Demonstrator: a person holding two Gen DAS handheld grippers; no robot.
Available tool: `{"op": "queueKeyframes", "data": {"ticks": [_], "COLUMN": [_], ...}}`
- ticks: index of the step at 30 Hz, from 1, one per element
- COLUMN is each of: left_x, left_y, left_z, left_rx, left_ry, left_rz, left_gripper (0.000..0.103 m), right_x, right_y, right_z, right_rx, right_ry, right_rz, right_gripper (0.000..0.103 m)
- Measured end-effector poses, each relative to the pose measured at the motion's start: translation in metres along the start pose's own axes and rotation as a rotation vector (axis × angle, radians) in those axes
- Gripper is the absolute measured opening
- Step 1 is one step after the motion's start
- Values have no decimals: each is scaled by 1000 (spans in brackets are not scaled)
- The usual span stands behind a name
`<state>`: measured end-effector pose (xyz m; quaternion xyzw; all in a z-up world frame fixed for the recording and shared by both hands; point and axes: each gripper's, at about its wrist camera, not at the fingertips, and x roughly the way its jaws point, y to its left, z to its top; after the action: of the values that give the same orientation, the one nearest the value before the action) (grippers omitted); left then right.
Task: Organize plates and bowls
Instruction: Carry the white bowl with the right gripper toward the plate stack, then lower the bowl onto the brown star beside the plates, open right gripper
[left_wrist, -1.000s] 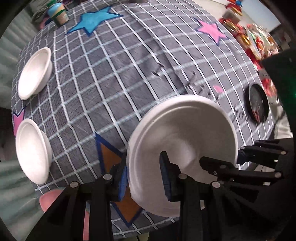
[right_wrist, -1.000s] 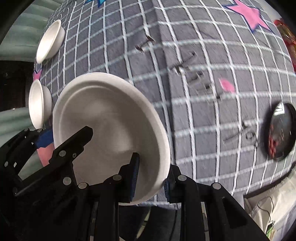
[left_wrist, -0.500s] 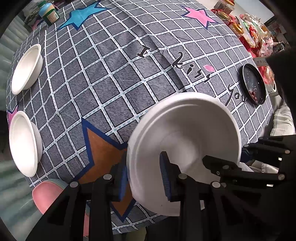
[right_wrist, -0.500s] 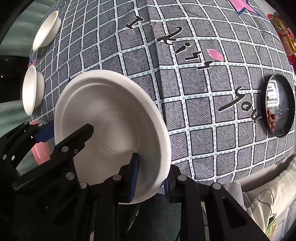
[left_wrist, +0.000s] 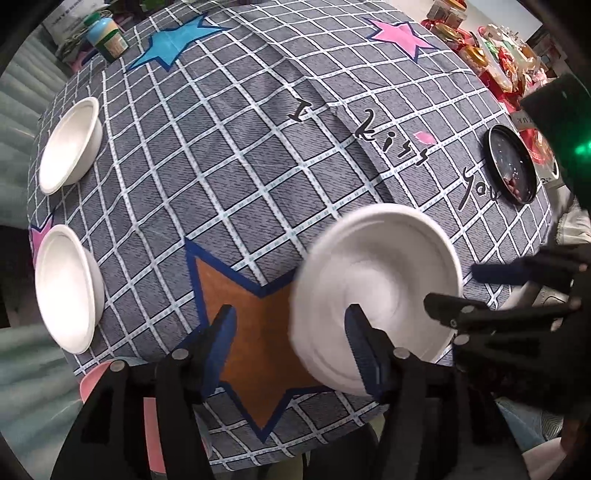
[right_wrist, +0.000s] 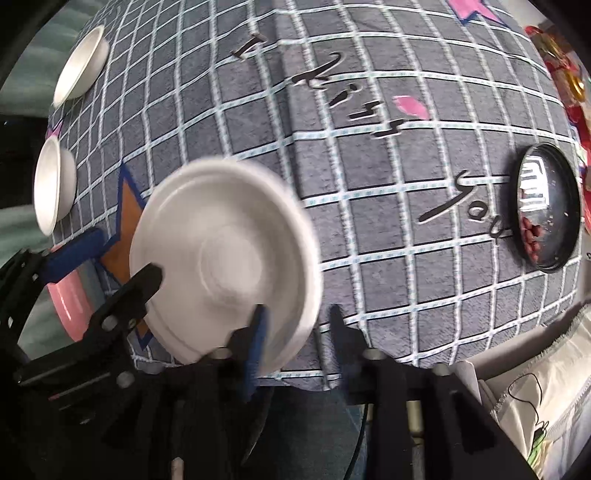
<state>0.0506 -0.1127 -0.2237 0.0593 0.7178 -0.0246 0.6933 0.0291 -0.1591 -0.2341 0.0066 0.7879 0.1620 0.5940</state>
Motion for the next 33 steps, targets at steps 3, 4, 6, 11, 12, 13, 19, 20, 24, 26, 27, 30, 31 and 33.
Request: {"op": "queueKeyframes", "data": {"ticks": [3, 4, 6, 11, 12, 13, 19, 20, 24, 26, 27, 30, 31, 33], "left_x": [-6, -7, -8, -19, -20, -21, -26, -27, -28, -29, -29, -30, -31, -32], "left_y": [12, 17, 22, 28, 29, 32, 40, 42, 48, 51, 52, 56, 57, 60], "left_z": [-4, -6, -8, -19, -23, -24, -32, -33, -35, -36, -36, -38, -38, -38], "left_rx": [-18, -22, -20, -10, -9, -9, -29, -36, -61, -71, -75, -86, -89, -96], "left_ry": [-14, -18, -14, -13, -16, -17, -31, -33, -42, -46, -48, -55, -57, -63], "left_rz": [-21, -27, -37, -54, -59, -62, -62, -62, -61, -61, -60, -58, -58, -56], "left_gripper": [77, 78, 79, 79, 79, 79, 79, 79, 79, 79, 79, 79, 79, 79], "right_x": [-6, -7, -11, -32, -32, -35, -48, -48, -48, -48, -50, -50, -50, -53], "right_y": [-10, -14, -19, -25, -27, -30, -25, -24, -18, -16, -15, -12, -11, -7], "right_z": [2, 3, 3, 14, 12, 9, 13, 13, 13, 13, 13, 14, 14, 16], "right_rx": [29, 38, 53, 87, 89, 90, 88, 86, 78, 73, 71, 71, 70, 65], "right_ry": [-23, -26, -37, -70, -77, -81, -100, -102, -109, -112, -114, -121, -123, -130], "right_rz": [0, 2, 2, 20, 19, 19, 16, 15, 15, 9, 7, 5, 3, 2], "right_gripper": [72, 76, 91, 92, 92, 92, 92, 92, 92, 92, 92, 92, 92, 92]}}
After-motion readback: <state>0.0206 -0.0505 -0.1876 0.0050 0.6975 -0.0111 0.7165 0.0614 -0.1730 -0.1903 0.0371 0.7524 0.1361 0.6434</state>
